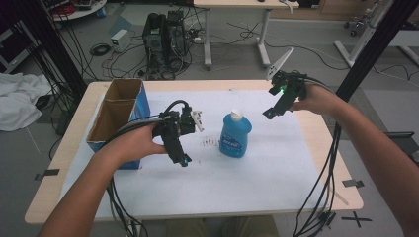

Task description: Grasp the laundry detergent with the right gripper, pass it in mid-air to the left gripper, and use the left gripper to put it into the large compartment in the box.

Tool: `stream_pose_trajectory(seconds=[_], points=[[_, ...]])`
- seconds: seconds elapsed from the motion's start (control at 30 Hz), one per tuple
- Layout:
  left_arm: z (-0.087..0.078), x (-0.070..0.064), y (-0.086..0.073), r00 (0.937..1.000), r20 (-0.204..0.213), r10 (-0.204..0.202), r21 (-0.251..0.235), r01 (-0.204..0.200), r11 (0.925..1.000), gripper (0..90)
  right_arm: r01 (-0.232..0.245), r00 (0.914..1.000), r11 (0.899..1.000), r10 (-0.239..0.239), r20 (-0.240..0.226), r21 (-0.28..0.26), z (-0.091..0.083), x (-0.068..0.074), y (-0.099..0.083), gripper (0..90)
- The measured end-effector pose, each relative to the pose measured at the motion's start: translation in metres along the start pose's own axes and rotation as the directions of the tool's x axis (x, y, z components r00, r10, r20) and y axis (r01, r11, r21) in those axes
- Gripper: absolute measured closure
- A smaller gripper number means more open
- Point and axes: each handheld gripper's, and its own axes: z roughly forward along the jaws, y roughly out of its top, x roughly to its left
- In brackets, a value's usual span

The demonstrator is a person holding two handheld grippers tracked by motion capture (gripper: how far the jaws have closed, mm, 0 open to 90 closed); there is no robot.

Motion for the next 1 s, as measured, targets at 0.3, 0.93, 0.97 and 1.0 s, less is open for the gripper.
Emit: stream_pose_trajectory(seconds=[0.3,0.93,0.97,1.0], points=[[-0.001,0.004,-0.001,1.0,-0.006,-0.006,-0.001,0.006,1.0,13.3,0.0,1.0,0.998,0.001,0.002,-0.063,0.002,0.009,-0.017,1.2],[0.003,0.007,-0.004,0.9999,0.005,-0.012,0.0,0.012,0.9999,13.3,-0.047,0.9989,0.968,0.047,-0.005,-0.245,0.018,0.021,-0.049,1.2],[0.003,0.007,-0.004,0.9999,0.007,-0.015,-0.001,0.015,0.9999,13.3,-0.053,0.9985,0.964,0.054,-0.004,-0.262,0.02,0.022,-0.052,1.2],[0.004,0.007,-0.005,0.9999,0.007,-0.012,-0.002,0.012,0.9999,13.3,-0.045,0.999,0.959,0.044,-0.01,-0.281,0.022,0.021,-0.055,1.2]])
